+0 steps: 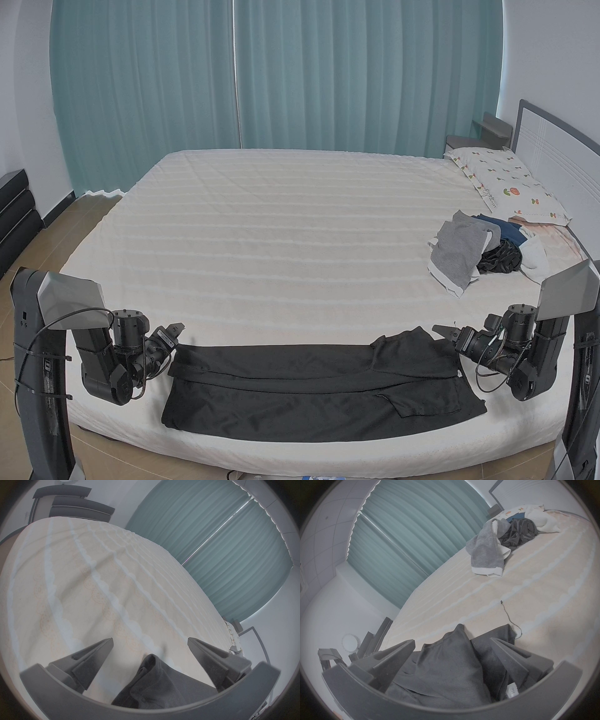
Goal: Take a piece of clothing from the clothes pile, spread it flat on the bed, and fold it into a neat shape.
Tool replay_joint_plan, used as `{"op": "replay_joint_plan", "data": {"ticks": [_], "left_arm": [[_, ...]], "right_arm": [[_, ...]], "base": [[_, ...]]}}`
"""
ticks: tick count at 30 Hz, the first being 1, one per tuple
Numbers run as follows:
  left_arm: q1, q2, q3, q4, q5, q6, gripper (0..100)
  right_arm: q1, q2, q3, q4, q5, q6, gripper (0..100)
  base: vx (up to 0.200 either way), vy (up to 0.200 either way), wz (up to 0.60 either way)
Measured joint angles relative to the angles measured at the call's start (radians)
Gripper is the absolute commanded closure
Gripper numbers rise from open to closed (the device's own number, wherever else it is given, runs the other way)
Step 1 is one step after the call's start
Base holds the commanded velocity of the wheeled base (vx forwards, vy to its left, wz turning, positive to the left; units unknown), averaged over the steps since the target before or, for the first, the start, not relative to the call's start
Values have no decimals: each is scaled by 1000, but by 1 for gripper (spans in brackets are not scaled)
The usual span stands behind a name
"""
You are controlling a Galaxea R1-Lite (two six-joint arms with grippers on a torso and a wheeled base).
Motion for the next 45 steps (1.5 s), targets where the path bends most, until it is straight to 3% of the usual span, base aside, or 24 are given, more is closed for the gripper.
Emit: {"op": "replay_joint_plan", "data": {"ticks": [16, 43, 44, 45], "left_arm": [[-2, 0, 6, 0, 0, 1, 0], [-3, 0, 11, -3, 1, 5, 0], [-3, 0, 11, -3, 1, 5, 0], [-3, 0, 11, -3, 1, 5, 0]], "right_arm": [[61, 97, -107, 47, 7, -51, 0], [27, 90, -59, 68, 0, -67, 0], [28, 91, -60, 78, 0, -74, 100], [29, 92, -61, 87, 0, -78, 100]], "base": [[0, 0, 0], [0, 0, 0], [0, 0, 0], [0, 0, 0]]}}
